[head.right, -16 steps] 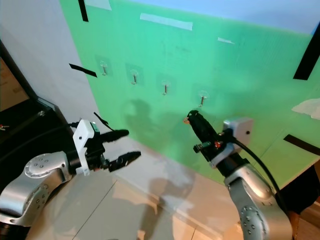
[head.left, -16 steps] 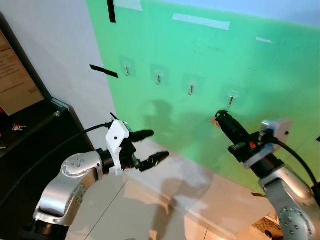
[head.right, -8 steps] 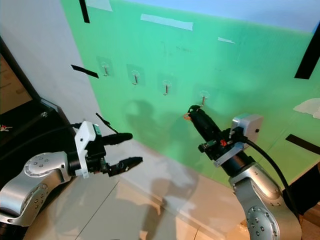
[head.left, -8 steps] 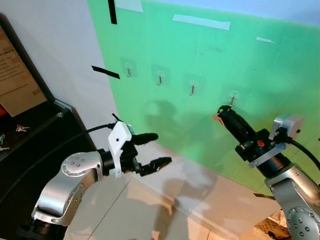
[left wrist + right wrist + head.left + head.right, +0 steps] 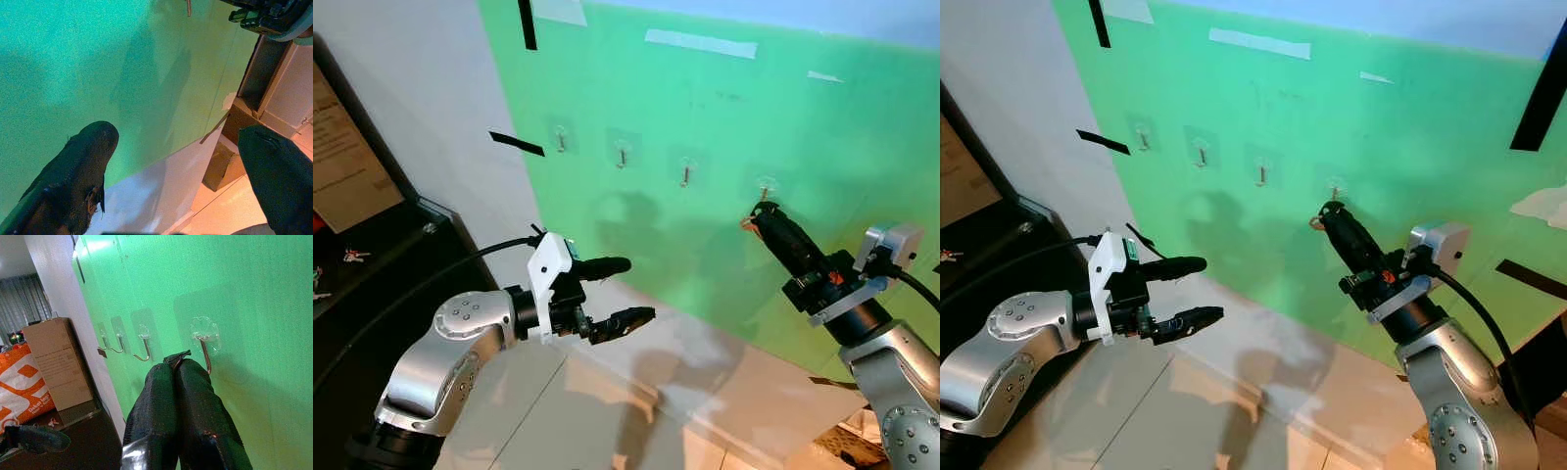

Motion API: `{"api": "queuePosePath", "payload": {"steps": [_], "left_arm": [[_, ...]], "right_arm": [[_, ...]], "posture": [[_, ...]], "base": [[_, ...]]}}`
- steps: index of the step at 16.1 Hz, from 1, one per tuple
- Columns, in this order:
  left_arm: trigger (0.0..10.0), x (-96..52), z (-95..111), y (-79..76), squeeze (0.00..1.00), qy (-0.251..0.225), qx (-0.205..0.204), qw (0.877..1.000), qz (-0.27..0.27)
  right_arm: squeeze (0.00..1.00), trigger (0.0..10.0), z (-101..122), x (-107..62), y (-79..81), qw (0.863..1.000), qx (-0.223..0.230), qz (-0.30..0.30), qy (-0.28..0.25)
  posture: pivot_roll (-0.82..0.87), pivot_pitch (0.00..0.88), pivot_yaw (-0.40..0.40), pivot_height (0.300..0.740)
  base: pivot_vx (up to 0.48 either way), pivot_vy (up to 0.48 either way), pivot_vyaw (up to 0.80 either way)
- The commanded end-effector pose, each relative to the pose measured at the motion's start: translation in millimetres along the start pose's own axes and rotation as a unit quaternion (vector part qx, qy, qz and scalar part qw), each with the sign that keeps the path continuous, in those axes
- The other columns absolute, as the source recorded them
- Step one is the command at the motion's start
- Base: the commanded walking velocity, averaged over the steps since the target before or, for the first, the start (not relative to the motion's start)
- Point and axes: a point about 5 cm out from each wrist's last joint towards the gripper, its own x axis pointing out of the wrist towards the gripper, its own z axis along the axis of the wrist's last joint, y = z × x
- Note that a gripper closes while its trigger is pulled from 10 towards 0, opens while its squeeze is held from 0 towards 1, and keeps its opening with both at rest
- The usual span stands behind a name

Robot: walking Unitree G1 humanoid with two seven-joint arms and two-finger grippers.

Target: Hang keys on a hook

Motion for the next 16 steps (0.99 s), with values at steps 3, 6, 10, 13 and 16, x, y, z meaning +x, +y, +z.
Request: {"api": "queuePosePath", "payload": {"steps": [3, 6, 10, 13, 16], "left_arm": [[10.0, -0.4, 6, -0.5, 0.0, 0.002, 0.015, 1.0, -0.006], [10.0, -0.5, 6, 0.1, 0.0, 0.003, 0.015, 1.0, -0.007], [10.0, 0.4, 6, 0.7, 0.0, 0.003, 0.014, 1.0, -0.009], [10.0, 1.9, 7, 1.6, 0.0, 0.003, 0.016, 1.0, -0.011], [10.0, 2.5, 9, 2.5, 0.0, 0.001, 0.018, 1.0, -0.01]], "right_arm": [[0.0, 10.0, -5, -2.6, 5.5, 0.999, -0.003, 0.021, 0.028], [0.0, 10.0, -7, -8.0, 8.8, 0.998, 0.005, 0.043, 0.043], [0.0, 10.0, 3, -7.2, 14.9, 0.997, 0.02, 0.071, 0.018], [0.0, 10.0, 4, -0.6, 13.3, 0.997, 0.02, 0.072, 0.01], [0.0, 10.0, 7, 7.6, 12.0, 0.997, 0.019, 0.071, 0.002]], "posture": [[-0.15, 0.0, 0.079, 0.74], [-0.15, 0.0, 0.08, 0.74], [-0.15, 0.0, 0.084, 0.74], [-0.15, 0.0, 0.084, 0.74], [-0.15, 0.0, 0.078, 0.74]], "base": [[0.0, 0.0, 0.0], [0.0, 0.0, 0.0], [0.0, 0.0, 0.0], [0.0, 0.0, 0.0], [0.0, 0.0, 0.0]]}}
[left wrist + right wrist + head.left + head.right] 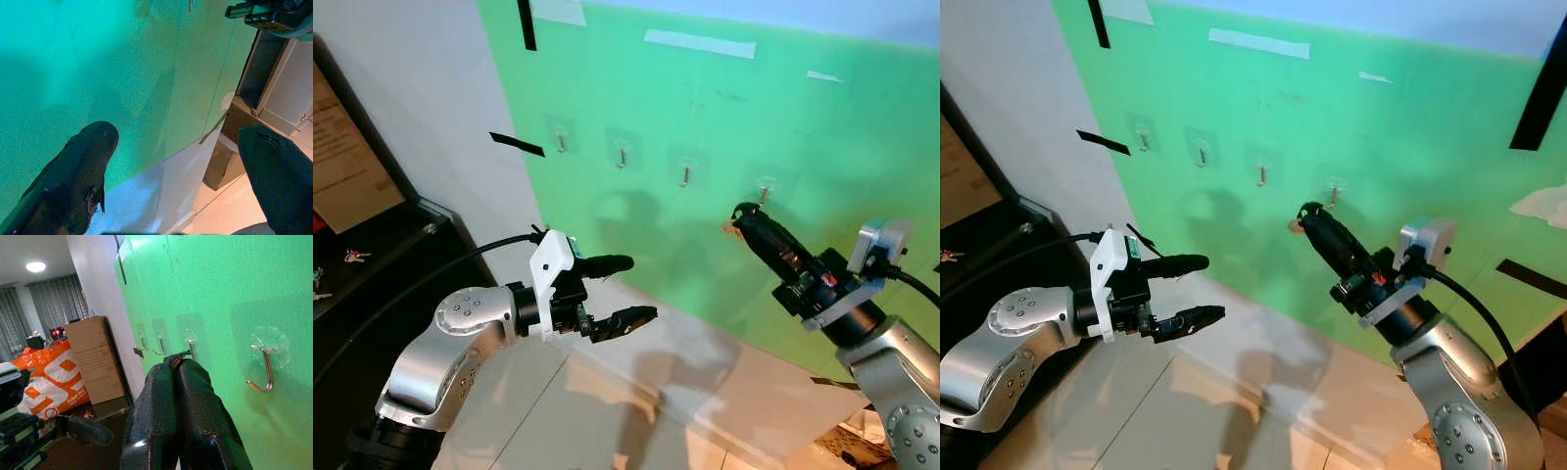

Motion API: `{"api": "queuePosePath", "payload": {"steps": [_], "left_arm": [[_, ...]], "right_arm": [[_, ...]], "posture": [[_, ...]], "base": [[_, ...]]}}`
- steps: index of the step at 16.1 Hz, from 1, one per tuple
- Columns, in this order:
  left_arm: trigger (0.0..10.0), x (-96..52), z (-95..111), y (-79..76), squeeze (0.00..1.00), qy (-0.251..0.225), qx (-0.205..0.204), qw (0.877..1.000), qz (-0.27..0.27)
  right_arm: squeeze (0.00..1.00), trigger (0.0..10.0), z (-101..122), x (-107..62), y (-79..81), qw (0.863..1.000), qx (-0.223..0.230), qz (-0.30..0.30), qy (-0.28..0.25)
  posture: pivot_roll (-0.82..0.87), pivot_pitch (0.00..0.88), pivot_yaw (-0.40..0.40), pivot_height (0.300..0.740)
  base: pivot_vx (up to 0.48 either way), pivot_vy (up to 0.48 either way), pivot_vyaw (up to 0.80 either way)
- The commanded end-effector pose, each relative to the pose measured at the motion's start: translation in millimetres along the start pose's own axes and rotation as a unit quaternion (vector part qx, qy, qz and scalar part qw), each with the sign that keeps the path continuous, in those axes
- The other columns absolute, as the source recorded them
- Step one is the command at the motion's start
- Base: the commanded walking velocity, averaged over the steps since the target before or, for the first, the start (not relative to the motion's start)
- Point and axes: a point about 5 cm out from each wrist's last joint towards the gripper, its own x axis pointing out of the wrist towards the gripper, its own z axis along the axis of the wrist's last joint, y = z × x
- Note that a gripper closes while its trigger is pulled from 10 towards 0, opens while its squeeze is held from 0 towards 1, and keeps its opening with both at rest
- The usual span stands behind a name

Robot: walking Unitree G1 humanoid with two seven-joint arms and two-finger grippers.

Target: Hang keys on a hook

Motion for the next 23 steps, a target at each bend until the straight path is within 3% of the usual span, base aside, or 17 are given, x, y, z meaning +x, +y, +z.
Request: {"api": "queuePosePath", "payload": {"steps": [1, 8, 11, 14, 23], "left_arm": [[10.0, 0.8, 4, 1.6, 0.0, 0.0, 0.008, 1.0, 0.0], [10.0, 1.2, 5, 2.4, 0.0, -0.003, 0.007, 1.0, 0.005], [10.0, 1.5, 6, 3.4, 0.0, -0.004, 0.007, 1.0, 0.006], [10.0, 1.2, 6, 4.1, 0.0, -0.003, 0.008, 1.0, 0.005], [10.0, 1.1, 6, 4.2, 0.0, 0.001, 0.011, 1.0, -0.002]], "right_arm": [[0.0, 10.0, 2, 5.0, -3.8, 1.0, 0.0, -0.009, -0.008], [0.0, 10.0, -2, 7.3, -15.2, 0.999, -0.011, -0.047, 0.006], [0.0, 10.0, 2, 3.8, -28.2, 0.995, -0.013, -0.096, -0.015], [0.0, 10.0, 1, -0.4, -31.6, 0.994, -0.008, -0.109, -0.019], [0.0, 10.0, -28, -17.4, -32.8, 0.991, 0.009, -0.13, 0.036]], "posture": [[-0.14, 0.0, 0.078, 0.74], [-0.14, 0.0, 0.07, 0.74], [-0.14, 0.0, 0.075, 0.74], [-0.15, 0.0, 0.079, 0.74], [-0.15, 0.0, 0.088, 0.74]], "base": [[0.0, 0.0, 0.0], [0.0, 0.0, 0.0], [0.0, 0.0, 0.0], [0.0, 0.0, 0.0], [0.0, 0.0, 0.0]]}}
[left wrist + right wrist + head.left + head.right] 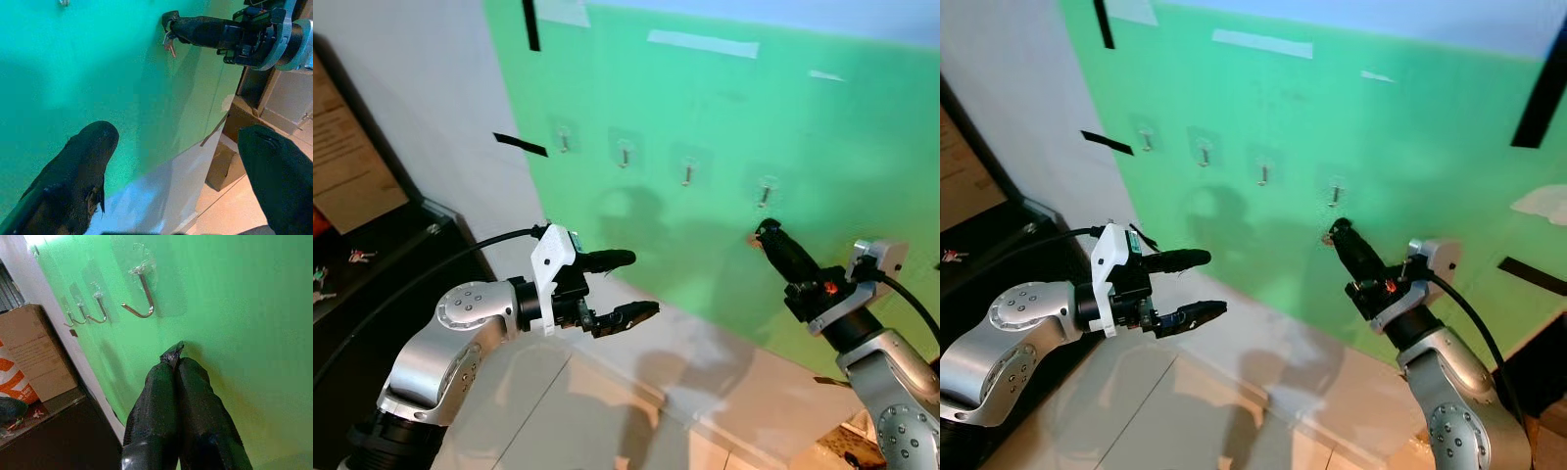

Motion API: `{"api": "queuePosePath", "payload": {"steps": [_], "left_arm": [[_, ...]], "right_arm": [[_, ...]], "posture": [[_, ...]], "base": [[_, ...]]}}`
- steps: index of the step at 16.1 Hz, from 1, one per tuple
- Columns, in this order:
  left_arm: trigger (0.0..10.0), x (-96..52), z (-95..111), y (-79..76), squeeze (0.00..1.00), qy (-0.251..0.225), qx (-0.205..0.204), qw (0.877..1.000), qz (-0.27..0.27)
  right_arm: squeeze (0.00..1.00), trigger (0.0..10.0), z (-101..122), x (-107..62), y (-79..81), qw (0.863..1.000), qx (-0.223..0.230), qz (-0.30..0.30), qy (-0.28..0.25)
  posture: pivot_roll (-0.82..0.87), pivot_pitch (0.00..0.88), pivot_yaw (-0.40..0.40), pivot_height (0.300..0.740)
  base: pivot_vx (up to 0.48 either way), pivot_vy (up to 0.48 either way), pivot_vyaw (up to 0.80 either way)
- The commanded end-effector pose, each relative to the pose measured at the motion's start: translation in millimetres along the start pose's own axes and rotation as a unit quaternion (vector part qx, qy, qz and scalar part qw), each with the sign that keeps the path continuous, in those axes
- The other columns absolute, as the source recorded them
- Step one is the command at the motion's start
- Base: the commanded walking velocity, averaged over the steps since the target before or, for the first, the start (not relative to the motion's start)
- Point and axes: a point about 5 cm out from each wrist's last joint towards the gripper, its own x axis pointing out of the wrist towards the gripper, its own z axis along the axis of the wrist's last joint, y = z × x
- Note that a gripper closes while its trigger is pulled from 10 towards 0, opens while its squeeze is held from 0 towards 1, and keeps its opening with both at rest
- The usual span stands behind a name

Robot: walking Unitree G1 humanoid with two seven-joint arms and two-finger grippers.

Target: Hang keys on a hook

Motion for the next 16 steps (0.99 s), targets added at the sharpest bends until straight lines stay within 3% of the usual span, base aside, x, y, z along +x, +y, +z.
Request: {"api": "queuePosePath", "payload": {"steps": [1, 8, 16], "left_arm": [[10.0, -1.0, 1, 2.3, 0.0, 0.006, 0.003, 1.0, 0.0], [10.0, -0.4, 0, 3.9, 0.0, 0.005, 0.003, 1.0, -0.004], [10.0, -1.9, -3, 4.1, 0.0, 0.007, 0.003, 1.0, -0.006]], "right_arm": [[0.0, 10.0, -1, -0.8, 0.6, 1.0, -0.003, -0.001, 0.002], [0.0, 10.0, 8, -3.8, 14.9, 0.998, 0.003, 0.057, -0.022], [0.0, 10.0, 21, 5.2, 25.9, 0.995, 0.001, 0.084, -0.05]], "posture": [[-0.15, 0.0, 0.089, 0.74], [-0.15, 0.0, 0.088, 0.74], [-0.15, 0.0, 0.089, 0.74]], "base": [[0.0, 0.0, 0.0], [0.0, 0.0, 0.0], [0.0, 0.0, 0.0]]}}
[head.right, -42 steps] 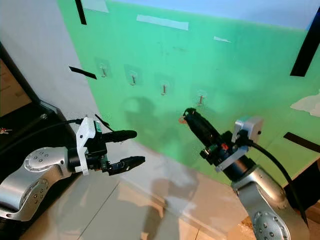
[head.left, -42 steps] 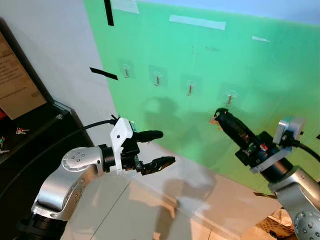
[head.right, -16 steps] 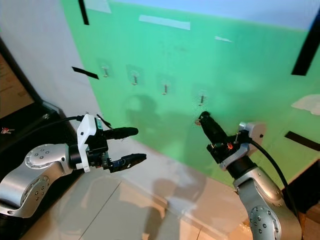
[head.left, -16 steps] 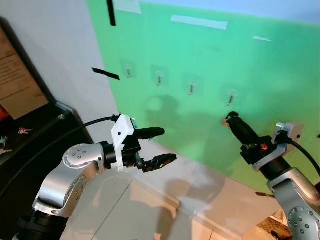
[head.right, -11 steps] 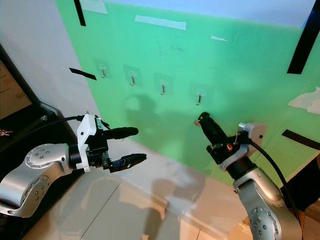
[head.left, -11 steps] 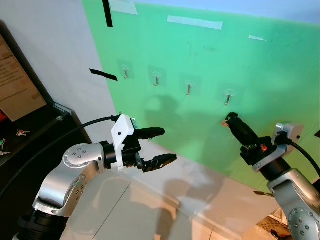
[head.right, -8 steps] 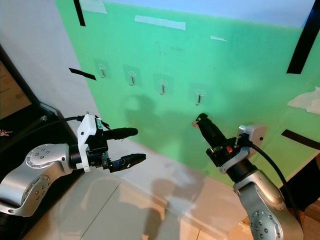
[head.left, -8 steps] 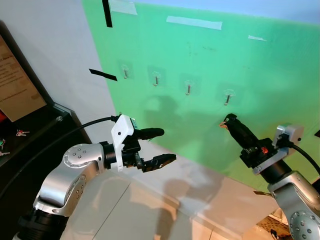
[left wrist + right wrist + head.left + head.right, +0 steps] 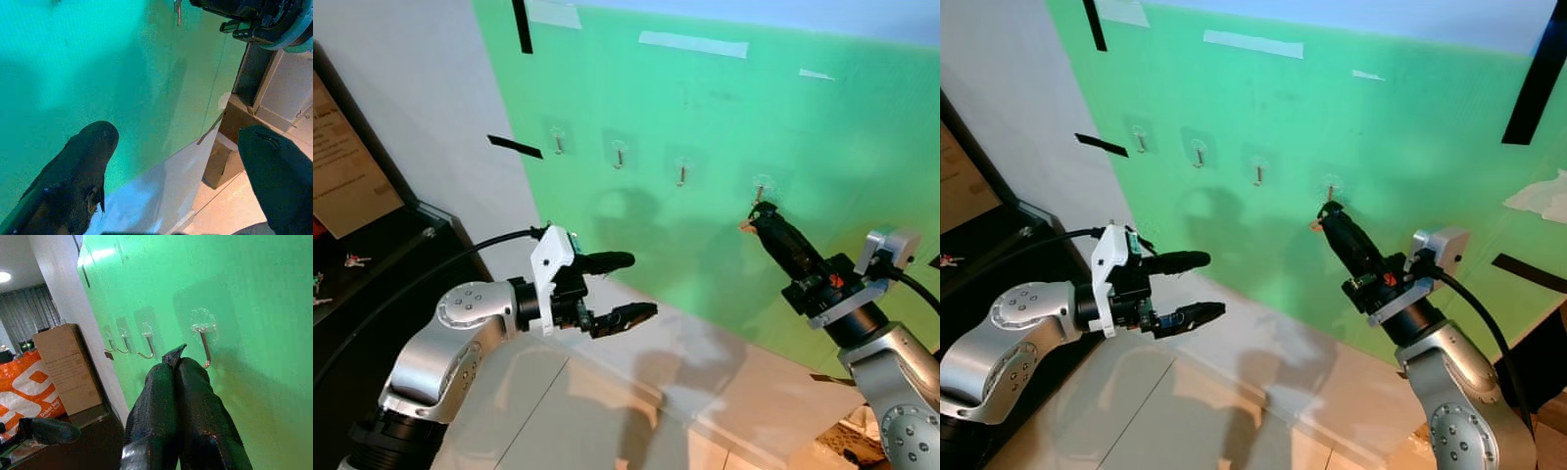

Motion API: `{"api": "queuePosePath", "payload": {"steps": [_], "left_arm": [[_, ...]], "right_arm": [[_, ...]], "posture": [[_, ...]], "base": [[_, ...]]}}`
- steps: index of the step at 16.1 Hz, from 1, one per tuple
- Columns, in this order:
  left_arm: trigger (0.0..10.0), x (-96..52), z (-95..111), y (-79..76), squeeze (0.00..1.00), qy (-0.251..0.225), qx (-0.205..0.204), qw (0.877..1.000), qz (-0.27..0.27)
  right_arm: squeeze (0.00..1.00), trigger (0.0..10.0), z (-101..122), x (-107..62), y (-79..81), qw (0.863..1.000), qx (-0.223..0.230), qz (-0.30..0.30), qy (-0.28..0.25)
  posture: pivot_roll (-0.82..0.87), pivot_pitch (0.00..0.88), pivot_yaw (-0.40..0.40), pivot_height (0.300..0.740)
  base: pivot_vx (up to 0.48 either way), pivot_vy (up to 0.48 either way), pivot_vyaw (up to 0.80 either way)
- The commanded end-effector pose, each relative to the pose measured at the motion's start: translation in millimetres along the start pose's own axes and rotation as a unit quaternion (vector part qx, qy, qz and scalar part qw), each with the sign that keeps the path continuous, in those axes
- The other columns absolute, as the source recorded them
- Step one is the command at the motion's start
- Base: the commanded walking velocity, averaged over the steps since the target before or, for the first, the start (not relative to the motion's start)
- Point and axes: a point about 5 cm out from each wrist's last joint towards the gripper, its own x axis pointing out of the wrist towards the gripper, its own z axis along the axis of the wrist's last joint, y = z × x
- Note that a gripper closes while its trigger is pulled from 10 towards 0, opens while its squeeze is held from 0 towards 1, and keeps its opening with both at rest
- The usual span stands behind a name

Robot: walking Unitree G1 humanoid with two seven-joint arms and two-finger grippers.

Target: Hang keys on a hook

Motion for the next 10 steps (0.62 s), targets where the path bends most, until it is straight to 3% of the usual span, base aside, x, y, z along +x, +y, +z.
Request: {"api": "queuePosePath", "payload": {"steps": [1, 5, 10], "left_arm": [[10.0, -1.1, 1.3, 1.5, 0.0, 0.005, 0.007, 1.0, -0.001], [10.0, -1.4, 1.3, 1.1, 0.0, 0.005, 0.007, 1.0, -0.002], [10.0, -1.4, 0.9, 1.2, 0.0, 0.005, 0.007, 1.0, -0.003]], "right_arm": [[0.0, 10.0, 2.5, 5.7, 4.1, 1.0, 0.002, 0.008, -0.008], [0.0, 10.0, 3.3, 8.1, 0.3, 1.0, -0.001, -0.007, -0.012], [0.0, 10.0, -0.1, 8.4, 8.8, 1.0, 0.01, 0.023, -0.001]], "posture": [[-0.15, 0.0, 0.089, 0.74], [-0.15, 0.0, 0.088, 0.74], [-0.15, 0.0, 0.087, 0.74]], "base": [[0.0, 0.0, 0.0], [0.0, 0.0, 0.0], [0.0, 0.0, 0.0]]}}
